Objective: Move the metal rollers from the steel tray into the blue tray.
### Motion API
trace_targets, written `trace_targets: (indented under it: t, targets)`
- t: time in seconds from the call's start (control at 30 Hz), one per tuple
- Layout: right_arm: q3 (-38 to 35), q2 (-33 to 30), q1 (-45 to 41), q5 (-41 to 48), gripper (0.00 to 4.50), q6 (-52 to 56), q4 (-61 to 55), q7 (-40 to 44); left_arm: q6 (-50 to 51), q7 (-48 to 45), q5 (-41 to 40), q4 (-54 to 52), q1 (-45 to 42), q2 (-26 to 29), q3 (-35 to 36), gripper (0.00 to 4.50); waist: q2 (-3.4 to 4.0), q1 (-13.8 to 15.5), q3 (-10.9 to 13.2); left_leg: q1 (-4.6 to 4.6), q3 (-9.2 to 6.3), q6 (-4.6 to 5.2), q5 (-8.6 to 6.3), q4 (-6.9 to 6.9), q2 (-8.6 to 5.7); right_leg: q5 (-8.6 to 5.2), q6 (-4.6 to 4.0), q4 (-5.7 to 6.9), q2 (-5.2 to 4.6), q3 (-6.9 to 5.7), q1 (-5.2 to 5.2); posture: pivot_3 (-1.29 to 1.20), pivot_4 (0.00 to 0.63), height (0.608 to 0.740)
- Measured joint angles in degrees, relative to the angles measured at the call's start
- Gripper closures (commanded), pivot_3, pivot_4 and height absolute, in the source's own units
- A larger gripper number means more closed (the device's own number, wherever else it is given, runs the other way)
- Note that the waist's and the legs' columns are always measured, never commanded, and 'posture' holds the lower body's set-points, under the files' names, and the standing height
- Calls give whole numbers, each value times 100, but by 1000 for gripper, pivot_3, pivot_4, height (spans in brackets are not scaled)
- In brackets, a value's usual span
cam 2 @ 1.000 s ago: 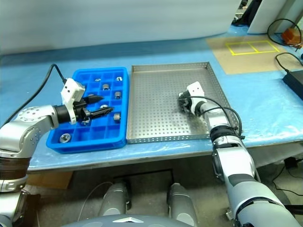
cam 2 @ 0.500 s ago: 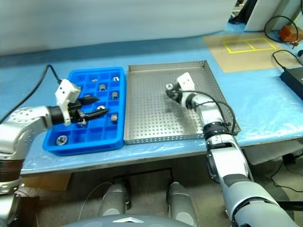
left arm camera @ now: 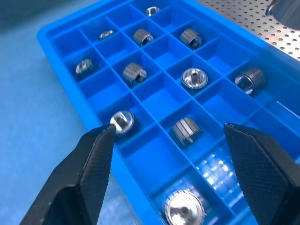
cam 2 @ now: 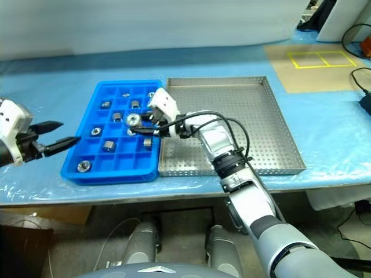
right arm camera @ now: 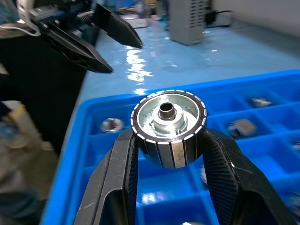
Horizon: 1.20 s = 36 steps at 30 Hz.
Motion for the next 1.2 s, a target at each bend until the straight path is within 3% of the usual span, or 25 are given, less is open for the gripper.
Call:
trace_targets:
  t: [0.23,0.43,0.67,0.73,0.97,1.2]
  targets:
    - [326,341,43,-68,2882,194,577,233,478,398,-474,-1035,832,-487,425,598,-1,183,0,3,-11,-7,4,-18,2,-7,-4,1,0,-14,0,332,150,740]
    - [560,345,37,-471,2882,-291,1000,170,568,681,-618,-1165,877,-581,481,598,-3,232,-1,6,-17,-16,9,-22,1,-21,20,3,1,-13,1,323,150,740]
    - [513,294,86,-527,612,-427,988,198,568,851,-666,-1137,561,-599,170,598,-4,229,-2,8,-18,-21,13,-21,0,-15,10,4,1,-11,4,264,150,740]
    - [428,236,90,-441,612,-223,914,225,563,849,-671,-1073,354,-596,-12,598,-4,239,-2,8,-18,-23,13,-21,0,-13,6,5,1,-13,6,240,150,740]
    - [-64,-482,234,-334,612,68,99,-113,392,997,-561,-637,-484,-695,-785,598,-6,212,-3,11,-18,-36,22,-10,-1,-6,-2,21,3,-9,7,139,150,740]
    - [-1240,-2202,1126,-93,612,744,-1272,-588,8,1226,-238,69,-1515,-1272,-1767,598,-12,170,-9,28,-15,-61,39,8,-5,-7,8,23,6,-1,34,27,150,740]
